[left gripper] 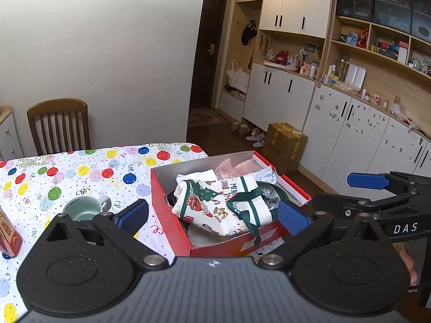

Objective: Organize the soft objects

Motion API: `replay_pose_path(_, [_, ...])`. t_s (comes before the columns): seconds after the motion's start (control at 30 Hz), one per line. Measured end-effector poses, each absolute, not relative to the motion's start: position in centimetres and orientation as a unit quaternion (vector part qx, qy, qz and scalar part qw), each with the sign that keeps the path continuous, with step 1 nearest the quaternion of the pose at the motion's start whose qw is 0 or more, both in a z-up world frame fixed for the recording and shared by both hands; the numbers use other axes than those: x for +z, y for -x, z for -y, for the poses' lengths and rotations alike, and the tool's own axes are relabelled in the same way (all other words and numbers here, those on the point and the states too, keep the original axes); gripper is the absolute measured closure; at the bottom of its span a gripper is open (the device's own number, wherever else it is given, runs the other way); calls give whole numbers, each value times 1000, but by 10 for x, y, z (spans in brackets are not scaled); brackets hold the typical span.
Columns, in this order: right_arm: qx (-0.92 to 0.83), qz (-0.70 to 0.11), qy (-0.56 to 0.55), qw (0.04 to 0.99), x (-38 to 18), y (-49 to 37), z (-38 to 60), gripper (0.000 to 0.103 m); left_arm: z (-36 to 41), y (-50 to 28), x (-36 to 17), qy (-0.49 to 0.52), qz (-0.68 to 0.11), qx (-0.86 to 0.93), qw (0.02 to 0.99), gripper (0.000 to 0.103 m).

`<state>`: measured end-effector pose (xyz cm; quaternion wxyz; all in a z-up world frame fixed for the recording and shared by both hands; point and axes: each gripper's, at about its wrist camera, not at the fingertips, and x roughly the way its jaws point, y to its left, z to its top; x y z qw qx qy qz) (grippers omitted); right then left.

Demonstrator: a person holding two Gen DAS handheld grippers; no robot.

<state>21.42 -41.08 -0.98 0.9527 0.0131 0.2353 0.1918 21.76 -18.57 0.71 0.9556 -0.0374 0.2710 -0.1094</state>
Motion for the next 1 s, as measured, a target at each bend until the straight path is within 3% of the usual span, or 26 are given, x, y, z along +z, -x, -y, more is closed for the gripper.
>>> replay_pose_path(1.0, [189,-243,-18,951,-8,-212,407,0,189,-217,10,24,-260,-109,959,0])
